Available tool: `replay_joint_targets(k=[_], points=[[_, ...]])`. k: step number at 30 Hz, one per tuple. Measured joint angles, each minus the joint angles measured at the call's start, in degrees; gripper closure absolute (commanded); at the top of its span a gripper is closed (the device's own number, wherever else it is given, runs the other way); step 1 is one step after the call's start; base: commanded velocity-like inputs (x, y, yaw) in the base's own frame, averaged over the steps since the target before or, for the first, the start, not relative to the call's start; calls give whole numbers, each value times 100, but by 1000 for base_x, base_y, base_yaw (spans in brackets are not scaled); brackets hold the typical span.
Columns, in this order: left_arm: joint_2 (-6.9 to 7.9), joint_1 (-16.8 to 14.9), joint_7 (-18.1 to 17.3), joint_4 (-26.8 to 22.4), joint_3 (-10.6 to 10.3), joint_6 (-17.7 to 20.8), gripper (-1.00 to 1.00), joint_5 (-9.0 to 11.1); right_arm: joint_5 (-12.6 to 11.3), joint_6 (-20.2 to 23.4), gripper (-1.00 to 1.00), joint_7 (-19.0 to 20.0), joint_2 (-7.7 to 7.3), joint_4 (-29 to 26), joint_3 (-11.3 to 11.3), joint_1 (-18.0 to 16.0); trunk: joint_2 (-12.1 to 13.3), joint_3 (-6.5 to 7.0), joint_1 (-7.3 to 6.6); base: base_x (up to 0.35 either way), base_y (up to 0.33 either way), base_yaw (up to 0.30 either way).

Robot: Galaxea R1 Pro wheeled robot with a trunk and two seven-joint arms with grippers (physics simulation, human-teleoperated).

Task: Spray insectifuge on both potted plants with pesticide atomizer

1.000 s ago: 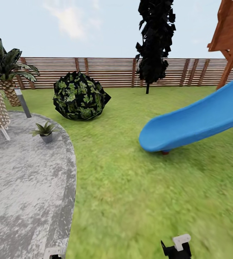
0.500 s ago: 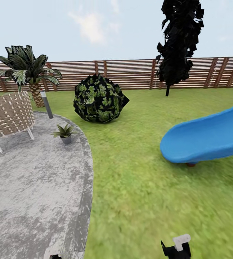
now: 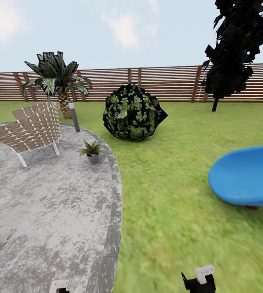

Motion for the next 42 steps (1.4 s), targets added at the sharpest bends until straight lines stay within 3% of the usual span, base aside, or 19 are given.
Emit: replay_joint_targets(k=[18,42], points=[[-1,0,0,0,0,0,100,0,1,4,-100,4,1,0,0,0,0,0,0,327,117,240],[-1,-1,0,1,0,-1,100,0,1,2,-100,7,-1,-1,0,1,0,0,0,322,156,7]])
